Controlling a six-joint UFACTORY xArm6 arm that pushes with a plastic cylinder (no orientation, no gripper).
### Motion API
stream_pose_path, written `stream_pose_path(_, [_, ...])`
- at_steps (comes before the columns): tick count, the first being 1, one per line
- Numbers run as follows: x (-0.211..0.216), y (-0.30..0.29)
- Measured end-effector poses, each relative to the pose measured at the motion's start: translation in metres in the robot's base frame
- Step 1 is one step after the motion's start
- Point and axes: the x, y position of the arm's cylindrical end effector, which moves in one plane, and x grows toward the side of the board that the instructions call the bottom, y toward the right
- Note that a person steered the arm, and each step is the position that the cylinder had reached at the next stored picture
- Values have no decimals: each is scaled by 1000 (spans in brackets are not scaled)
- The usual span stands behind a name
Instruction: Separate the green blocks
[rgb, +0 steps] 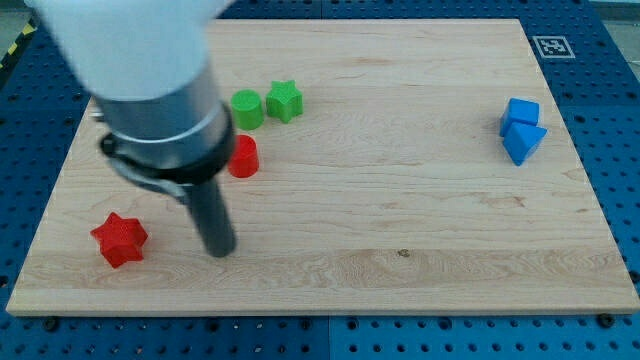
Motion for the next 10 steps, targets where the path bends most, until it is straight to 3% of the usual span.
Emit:
stream_pose_path(2, [-20, 98])
stream_pose_path(3, [-74, 127])
stream_pose_path(4, [-143, 114])
stream_pose_path(5, [-190, 59])
stream_pose_path(7, [-166, -20])
stream_pose_path(10, [-142, 20])
